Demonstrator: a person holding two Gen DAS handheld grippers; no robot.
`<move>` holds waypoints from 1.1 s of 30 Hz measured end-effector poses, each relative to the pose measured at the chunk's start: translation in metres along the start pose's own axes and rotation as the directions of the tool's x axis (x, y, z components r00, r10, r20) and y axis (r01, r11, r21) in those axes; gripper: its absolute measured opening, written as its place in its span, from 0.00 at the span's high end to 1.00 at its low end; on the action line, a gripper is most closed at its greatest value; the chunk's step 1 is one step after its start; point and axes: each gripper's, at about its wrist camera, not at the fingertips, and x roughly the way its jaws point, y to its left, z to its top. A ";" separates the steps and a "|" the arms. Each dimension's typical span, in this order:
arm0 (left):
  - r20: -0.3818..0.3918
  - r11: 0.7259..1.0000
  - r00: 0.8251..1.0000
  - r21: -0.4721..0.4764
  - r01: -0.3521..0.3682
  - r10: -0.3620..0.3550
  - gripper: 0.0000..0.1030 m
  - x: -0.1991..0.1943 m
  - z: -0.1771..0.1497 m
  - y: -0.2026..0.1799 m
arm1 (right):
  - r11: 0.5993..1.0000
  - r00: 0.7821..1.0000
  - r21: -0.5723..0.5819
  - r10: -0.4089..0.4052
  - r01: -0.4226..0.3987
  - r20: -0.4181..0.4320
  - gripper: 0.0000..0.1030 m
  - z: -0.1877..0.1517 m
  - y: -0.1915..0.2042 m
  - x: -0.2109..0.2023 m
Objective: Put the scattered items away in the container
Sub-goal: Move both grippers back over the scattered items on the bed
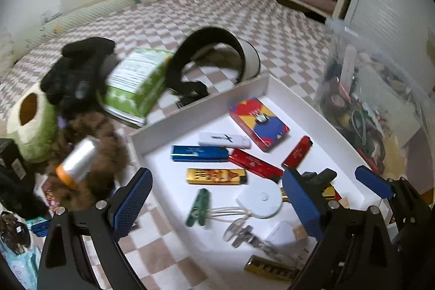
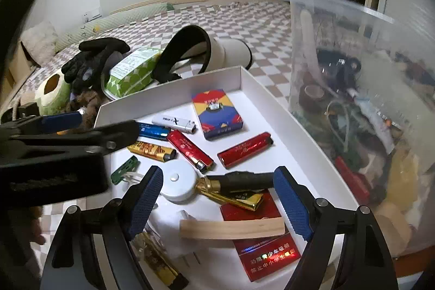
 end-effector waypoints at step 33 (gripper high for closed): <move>0.260 0.966 0.938 -0.182 -0.184 0.228 0.00 -0.133 -0.081 0.160 | 0.967 0.942 -0.132 0.242 -0.216 0.231 0.00 0.002 0.125 -0.054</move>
